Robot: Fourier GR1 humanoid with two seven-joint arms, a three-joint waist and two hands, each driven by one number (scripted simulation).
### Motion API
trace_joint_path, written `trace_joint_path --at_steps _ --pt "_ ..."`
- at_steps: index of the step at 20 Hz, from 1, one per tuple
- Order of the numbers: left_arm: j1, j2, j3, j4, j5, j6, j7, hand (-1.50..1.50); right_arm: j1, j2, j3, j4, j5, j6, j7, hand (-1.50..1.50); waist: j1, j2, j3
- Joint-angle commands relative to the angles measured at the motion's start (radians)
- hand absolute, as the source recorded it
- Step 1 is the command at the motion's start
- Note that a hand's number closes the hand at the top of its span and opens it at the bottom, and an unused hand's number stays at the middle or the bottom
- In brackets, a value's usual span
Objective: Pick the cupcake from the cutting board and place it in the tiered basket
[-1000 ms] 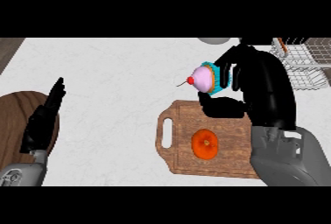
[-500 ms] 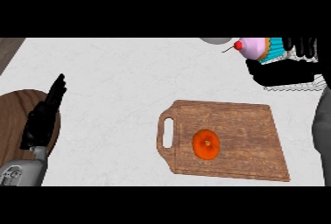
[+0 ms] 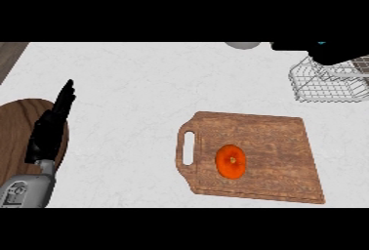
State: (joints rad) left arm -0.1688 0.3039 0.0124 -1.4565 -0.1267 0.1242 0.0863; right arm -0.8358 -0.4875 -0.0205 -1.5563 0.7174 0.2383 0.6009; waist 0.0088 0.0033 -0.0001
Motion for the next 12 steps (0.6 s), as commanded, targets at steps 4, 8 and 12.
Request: trace_joint_path --at_steps 4,8,12 --pt "-0.029 0.008 0.011 -0.024 -0.001 -0.011 0.031 0.0 0.001 -0.143 0.045 0.212 0.214 -0.081 -0.129 1.5 0.008 0.003 0.0" --pt "0.036 -0.019 0.003 -0.027 -0.014 -0.005 -0.017 0.0 -0.025 -0.175 -0.008 0.34 0.223 -0.13 -0.237 1.5 0.003 -0.001 0.0" --pt "-0.045 -0.007 0.024 0.048 -0.01 -0.026 0.001 0.0 -0.108 -0.24 -0.055 0.549 0.202 -0.147 -0.41 1.5 0.006 0.004 0.0"
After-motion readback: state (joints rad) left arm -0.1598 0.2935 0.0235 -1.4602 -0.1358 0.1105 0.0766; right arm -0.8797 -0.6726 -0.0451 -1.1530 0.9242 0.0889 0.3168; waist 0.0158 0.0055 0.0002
